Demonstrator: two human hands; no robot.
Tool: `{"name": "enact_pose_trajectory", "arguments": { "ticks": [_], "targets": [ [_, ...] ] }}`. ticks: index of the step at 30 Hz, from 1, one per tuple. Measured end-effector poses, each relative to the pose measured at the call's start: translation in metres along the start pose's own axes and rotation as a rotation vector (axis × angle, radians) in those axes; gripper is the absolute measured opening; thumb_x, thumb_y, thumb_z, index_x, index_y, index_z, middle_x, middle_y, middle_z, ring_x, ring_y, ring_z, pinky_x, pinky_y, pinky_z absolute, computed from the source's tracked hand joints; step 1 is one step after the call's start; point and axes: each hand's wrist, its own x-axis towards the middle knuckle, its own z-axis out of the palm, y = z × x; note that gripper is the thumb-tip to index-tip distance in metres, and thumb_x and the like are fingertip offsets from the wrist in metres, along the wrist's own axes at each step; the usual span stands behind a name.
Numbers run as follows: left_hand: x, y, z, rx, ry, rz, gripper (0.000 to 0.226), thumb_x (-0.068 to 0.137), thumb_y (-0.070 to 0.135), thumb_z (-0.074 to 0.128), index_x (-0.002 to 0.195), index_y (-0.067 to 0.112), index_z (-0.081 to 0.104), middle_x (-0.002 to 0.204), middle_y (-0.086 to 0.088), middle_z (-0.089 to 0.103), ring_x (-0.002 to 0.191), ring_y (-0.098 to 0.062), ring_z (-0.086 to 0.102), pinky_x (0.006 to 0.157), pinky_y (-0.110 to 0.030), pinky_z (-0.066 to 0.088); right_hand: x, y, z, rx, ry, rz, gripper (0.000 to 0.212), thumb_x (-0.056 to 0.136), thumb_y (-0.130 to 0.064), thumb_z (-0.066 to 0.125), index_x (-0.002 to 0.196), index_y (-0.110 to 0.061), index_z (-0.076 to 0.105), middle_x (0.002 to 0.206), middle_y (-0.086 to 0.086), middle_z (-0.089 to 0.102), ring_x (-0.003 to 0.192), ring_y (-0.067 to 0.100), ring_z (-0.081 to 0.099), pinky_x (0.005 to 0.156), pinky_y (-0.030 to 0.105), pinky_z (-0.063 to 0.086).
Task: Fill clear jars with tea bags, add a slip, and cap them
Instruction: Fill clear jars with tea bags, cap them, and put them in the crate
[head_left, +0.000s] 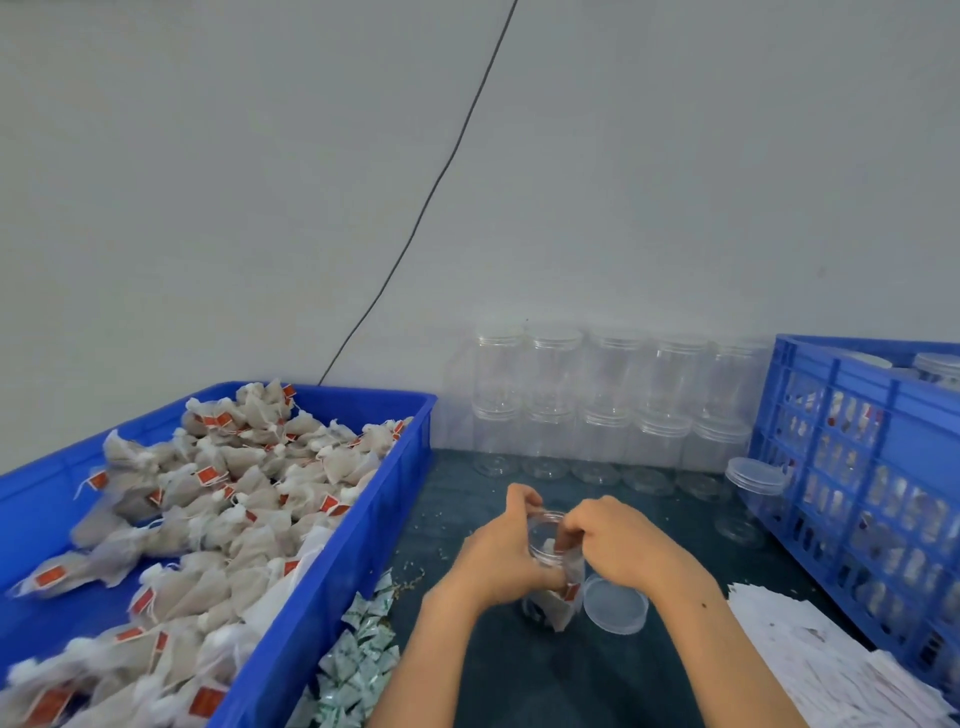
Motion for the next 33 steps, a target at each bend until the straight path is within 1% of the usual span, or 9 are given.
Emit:
{"name": "enact_pose_trajectory", "arguments": {
  "ticks": [3, 6, 11, 18, 21, 23, 25, 29, 33],
  "targets": [
    [-0.006, -0.001, 0.004, -0.046, 0.056, -0.014, 0.071, 0.06, 0.047, 0.075, 0.112, 0.039, 0.028, 0.109, 0.018, 0.057, 0.092, -0.014, 0.062, 0.079, -0.032, 0.048, -0.004, 0.0, 0.005, -0.013, 0.029, -0.027, 0.043, 0.088, -0.001, 0.043, 0.111, -0.024, 0.07, 0.113, -0.001, 0.067, 0.092, 0.017, 0.064, 0.079, 0.03, 0.051],
    [-0.012, -0.003, 0.004, -0.105, 0.067, -0.022, 0.071, 0.06, 0.044, 0.075, 0.114, 0.038, 0.031, 0.112, 0.02, 0.056, 0.097, -0.012, 0.061, 0.089, -0.037, 0.05, -0.016, 0.005, 0.011, 0.233, 0.221, -0.07, 0.047, 0.089, 0.003, 0.04, 0.109, -0.029, 0.069, 0.111, -0.017, 0.065, 0.096, 0.001, 0.059, 0.083, 0.019, 0.046],
    [-0.02, -0.005, 0.008, -0.173, 0.11, -0.021, 0.069, 0.062, 0.041, 0.08, 0.115, 0.035, 0.036, 0.108, 0.025, 0.056, 0.097, -0.007, 0.061, 0.092, -0.039, 0.05, -0.035, 0.025, 0.029, 0.63, 0.535, -0.037, 0.059, 0.087, 0.013, 0.041, 0.099, -0.041, 0.06, 0.106, -0.024, 0.061, 0.075, -0.005, 0.054, 0.075, 0.01, 0.041],
    [-0.03, -0.01, 0.019, -0.318, 0.177, -0.046, 0.075, 0.06, 0.038, 0.089, 0.116, 0.03, 0.04, 0.121, 0.017, 0.056, 0.106, -0.006, 0.056, 0.092, -0.03, 0.049, -0.043, 0.031, 0.073, 0.803, 0.442, 0.029, 0.053, 0.083, 0.016, 0.043, 0.101, -0.029, 0.063, 0.109, -0.012, 0.065, 0.092, 0.004, 0.059, 0.083, 0.02, 0.046],
    [-0.037, -0.015, 0.019, -0.463, 0.091, -0.072, 0.057, 0.077, 0.023, 0.081, 0.12, 0.026, 0.043, 0.126, 0.013, 0.057, 0.112, -0.005, 0.056, 0.085, -0.015, 0.048, -0.044, 0.031, 0.082, 0.817, 0.415, 0.031, 0.05, 0.083, 0.015, 0.044, 0.1, -0.028, 0.063, 0.105, -0.012, 0.065, 0.089, -0.002, 0.059, 0.074, 0.009, 0.042],
    [-0.045, -0.017, 0.009, -0.466, 0.055, -0.119, 0.032, 0.093, 0.023, 0.063, 0.121, 0.021, 0.047, 0.128, 0.006, 0.058, 0.114, -0.012, 0.057, 0.091, -0.022, 0.049, -0.046, 0.031, 0.085, 0.829, 0.414, 0.012, 0.05, 0.082, 0.016, 0.044, 0.099, -0.027, 0.064, 0.103, -0.012, 0.066, 0.085, -0.005, 0.058, 0.071, 0.007, 0.042],
    [-0.054, -0.023, -0.004, -0.26, 0.104, -0.164, 0.02, 0.104, 0.024, 0.041, 0.118, 0.018, 0.053, 0.127, 0.003, 0.058, 0.115, -0.016, 0.057, 0.096, -0.032, 0.047, -0.047, 0.033, 0.086, 0.844, 0.442, 0.002, 0.054, 0.08, 0.018, 0.043, 0.097, -0.029, 0.064, 0.1, -0.013, 0.067, 0.084, -0.005, 0.058, 0.072, 0.008, 0.042],
    [-0.073, -0.035, -0.031, 0.819, 0.115, -0.303, 0.033, 0.096, 0.003, 0.041, 0.125, 0.016, 0.047, 0.128, -0.004, 0.051, 0.116, -0.024, 0.048, 0.091, -0.034, 0.042, -0.046, 0.038, 0.089, 0.86, 0.504, 0.013, 0.058, 0.077, 0.02, 0.039, 0.098, -0.026, 0.067, 0.1, -0.011, 0.067, 0.087, 0.002, 0.058, 0.076, 0.014, 0.043],
    [-0.083, -0.044, -0.031, 1.015, 0.068, -0.454, 0.038, 0.093, 0.002, 0.047, 0.13, 0.011, 0.045, 0.13, -0.008, 0.049, 0.12, -0.024, 0.048, 0.092, -0.031, 0.044, -0.047, 0.041, 0.09, 0.867, 0.508, 0.014, 0.055, 0.077, 0.021, 0.038, 0.099, -0.022, 0.067, 0.099, -0.007, 0.066, 0.086, 0.004, 0.058, 0.074, 0.009, 0.041]
  ]
}}
